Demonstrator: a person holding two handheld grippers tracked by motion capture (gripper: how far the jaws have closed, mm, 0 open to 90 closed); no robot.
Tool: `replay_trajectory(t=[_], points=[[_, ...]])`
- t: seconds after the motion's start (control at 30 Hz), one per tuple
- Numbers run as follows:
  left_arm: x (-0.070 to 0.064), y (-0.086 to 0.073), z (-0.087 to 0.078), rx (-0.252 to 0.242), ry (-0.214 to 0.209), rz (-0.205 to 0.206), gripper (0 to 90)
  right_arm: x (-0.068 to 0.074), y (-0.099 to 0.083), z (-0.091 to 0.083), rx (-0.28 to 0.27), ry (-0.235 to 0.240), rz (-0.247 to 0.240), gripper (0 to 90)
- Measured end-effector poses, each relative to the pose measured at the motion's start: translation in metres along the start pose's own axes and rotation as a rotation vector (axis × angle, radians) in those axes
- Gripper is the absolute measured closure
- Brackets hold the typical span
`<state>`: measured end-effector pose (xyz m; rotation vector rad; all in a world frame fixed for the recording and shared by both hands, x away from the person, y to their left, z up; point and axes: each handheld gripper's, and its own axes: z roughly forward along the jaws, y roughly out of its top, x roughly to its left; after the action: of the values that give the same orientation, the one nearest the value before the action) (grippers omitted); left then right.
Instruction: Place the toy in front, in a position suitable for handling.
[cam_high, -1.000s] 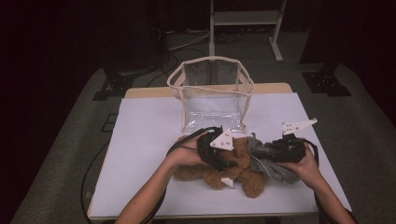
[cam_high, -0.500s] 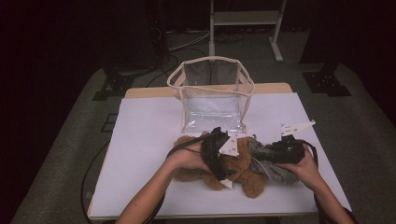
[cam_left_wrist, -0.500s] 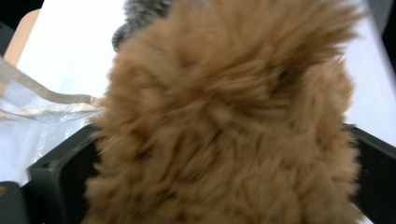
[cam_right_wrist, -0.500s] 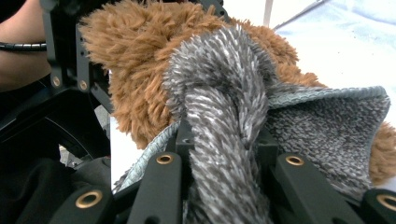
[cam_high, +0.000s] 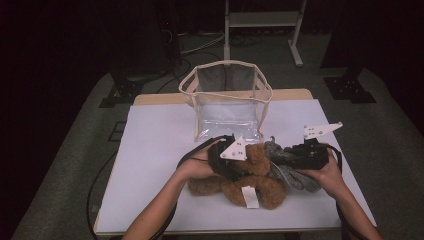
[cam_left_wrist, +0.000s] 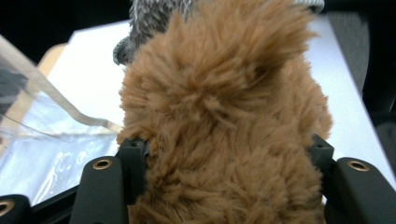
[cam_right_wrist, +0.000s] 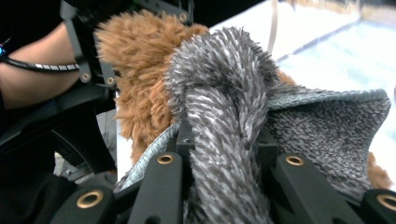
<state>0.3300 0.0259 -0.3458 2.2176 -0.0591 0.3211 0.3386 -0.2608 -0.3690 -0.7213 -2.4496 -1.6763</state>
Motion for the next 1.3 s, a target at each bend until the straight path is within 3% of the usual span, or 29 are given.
replay_trajectory(t=[0.23, 0.53, 0.73, 0.9, 1.0, 1.13, 1.17, 1.3], points=[[0.007, -0.003, -0.022, -0.090, 0.030, -0.080, 38.9, 0.010, 0.024, -0.001, -0.038, -0.005, -0.052, 71.0], [0.008, -0.011, -0.029, -0.075, 0.040, -0.087, 39.5, 0.000, 0.000, 0.007, 0.007, -0.005, 0.005, 71.1], [0.002, -0.006, -0.025, -0.082, -0.001, -0.061, 40.0, -0.003, 0.013, 0.004, -0.037, -0.017, 0.006, 71.4], [0.002, -0.005, -0.029, -0.075, 0.012, -0.057, 40.1, -0.001, 0.014, 0.008, -0.033, -0.003, 0.008, 71.5], [0.003, -0.007, -0.028, -0.064, 0.013, -0.066, 40.1, 0.000, 0.004, 0.012, -0.005, 0.016, 0.021, 71.5], [0.002, -0.011, -0.021, -0.039, 0.001, -0.075, 40.1, 0.001, -0.014, 0.016, 0.086, 0.009, 0.033, 71.5], [0.002, -0.012, -0.020, -0.034, -0.002, -0.079, 40.1, 0.001, -0.021, 0.014, 0.113, -0.007, 0.037, 71.5], [0.002, -0.011, -0.013, -0.026, -0.012, -0.088, 40.3, -0.003, -0.033, -0.003, 0.124, -0.044, 0.062, 71.4]])
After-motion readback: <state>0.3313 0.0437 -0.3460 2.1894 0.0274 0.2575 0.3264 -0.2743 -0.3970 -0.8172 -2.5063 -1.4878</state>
